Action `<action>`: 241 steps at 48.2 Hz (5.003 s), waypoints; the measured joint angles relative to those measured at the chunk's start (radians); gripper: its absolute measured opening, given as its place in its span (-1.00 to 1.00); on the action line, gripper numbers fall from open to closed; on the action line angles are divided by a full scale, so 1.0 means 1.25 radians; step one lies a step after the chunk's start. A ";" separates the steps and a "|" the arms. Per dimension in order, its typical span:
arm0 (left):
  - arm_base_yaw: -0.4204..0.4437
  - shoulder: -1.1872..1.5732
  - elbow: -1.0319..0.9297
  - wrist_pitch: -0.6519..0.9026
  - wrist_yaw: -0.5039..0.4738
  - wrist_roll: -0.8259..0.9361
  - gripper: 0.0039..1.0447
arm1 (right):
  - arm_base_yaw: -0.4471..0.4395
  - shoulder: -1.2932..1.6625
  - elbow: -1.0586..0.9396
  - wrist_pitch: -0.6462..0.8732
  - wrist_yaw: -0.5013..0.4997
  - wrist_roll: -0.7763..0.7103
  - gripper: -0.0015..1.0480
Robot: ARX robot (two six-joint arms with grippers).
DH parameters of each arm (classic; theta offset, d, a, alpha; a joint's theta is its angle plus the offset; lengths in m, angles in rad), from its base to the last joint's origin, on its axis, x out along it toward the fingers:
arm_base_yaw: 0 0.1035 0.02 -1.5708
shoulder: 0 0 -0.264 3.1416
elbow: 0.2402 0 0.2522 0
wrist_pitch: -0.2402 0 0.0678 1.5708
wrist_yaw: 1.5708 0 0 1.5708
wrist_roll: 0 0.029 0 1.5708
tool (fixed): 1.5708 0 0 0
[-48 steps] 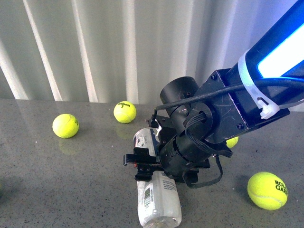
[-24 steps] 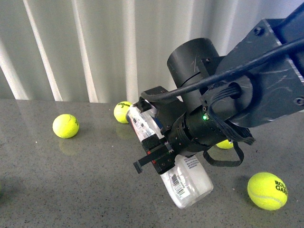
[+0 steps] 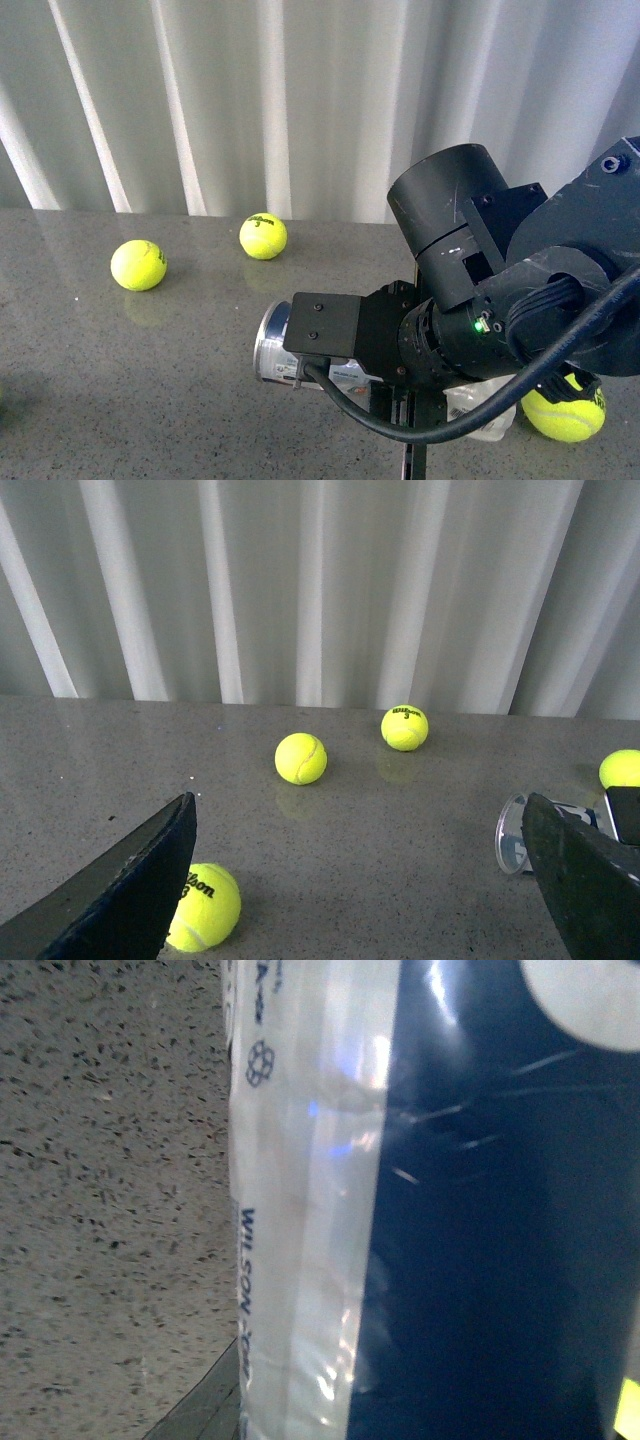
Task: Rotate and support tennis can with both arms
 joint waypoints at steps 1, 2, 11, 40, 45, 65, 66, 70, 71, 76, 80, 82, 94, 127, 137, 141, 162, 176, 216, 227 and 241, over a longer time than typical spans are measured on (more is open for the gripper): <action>0.000 0.000 0.000 0.000 0.000 0.000 0.88 | 0.000 0.001 0.002 0.003 -0.001 -0.028 -0.30; 0.000 0.000 0.000 0.000 0.000 0.000 0.88 | 0.000 0.002 0.003 0.003 -0.004 -0.042 -0.30; 0.000 0.000 0.000 0.000 0.000 0.000 0.88 | 0.009 0.029 0.027 0.003 -0.008 -0.128 -0.25; 0.000 0.000 0.000 0.000 0.000 0.000 0.88 | 0.083 0.114 0.084 0.029 -0.015 -0.111 0.02; 0.000 0.000 0.000 0.000 0.000 0.000 0.88 | 0.084 0.118 0.084 0.029 -0.015 -0.105 0.26; 0.000 0.000 0.000 0.000 0.000 0.000 0.88 | 0.076 0.108 0.079 -0.001 -0.012 -0.075 0.87; 0.000 0.000 0.000 0.000 0.000 0.000 0.88 | 0.077 0.107 0.078 -0.005 -0.012 -0.073 0.87; 0.000 0.000 0.000 0.000 0.000 0.000 0.88 | 0.080 0.102 0.078 -0.018 -0.012 -0.060 0.87; 0.000 0.000 0.000 0.000 0.000 0.000 0.88 | 0.081 0.101 0.078 -0.021 -0.013 -0.057 0.87; 0.000 0.000 0.000 0.000 0.000 0.000 0.88 | 0.092 0.087 0.078 -0.047 -0.019 -0.021 0.87; 0.000 0.000 0.000 0.000 0.000 0.000 0.88 | 0.100 0.075 0.078 -0.060 -0.021 -0.004 0.87; 0.000 0.000 0.000 0.000 0.000 0.000 0.88 | 0.104 0.070 0.078 -0.063 -0.020 0.001 0.87; 0.000 0.000 0.000 0.000 0.000 0.000 0.88 | 0.110 0.018 0.078 -0.104 -0.020 0.021 0.87; 0.000 0.000 0.000 0.000 0.000 0.000 0.88 | -0.061 -0.274 -0.047 0.141 -0.002 0.198 0.87; 0.000 0.000 0.000 0.000 0.000 0.000 0.88 | -0.168 -0.374 -0.125 0.378 0.185 0.364 0.87; 0.000 0.000 0.000 0.000 0.000 0.000 0.88 | -0.199 -0.417 -0.160 0.416 0.222 0.424 0.87; 0.000 0.000 0.000 0.000 0.000 0.000 0.88 | -0.313 -0.773 -0.559 0.515 0.089 0.801 -0.40; 0.000 0.000 0.000 0.000 0.000 0.000 0.88 | -0.372 -0.896 -0.672 0.513 0.033 0.809 -0.93; 0.000 0.000 0.000 0.000 0.000 0.000 0.88 | -0.373 -1.245 -0.821 0.319 0.029 0.810 -0.93; 0.000 0.000 0.000 0.000 0.000 0.000 0.88 | -0.373 -1.360 -0.821 0.209 0.029 0.810 -0.93; 0.000 0.000 0.000 0.000 0.000 0.000 0.88 | -0.373 -1.459 -0.821 0.112 0.028 0.810 -0.93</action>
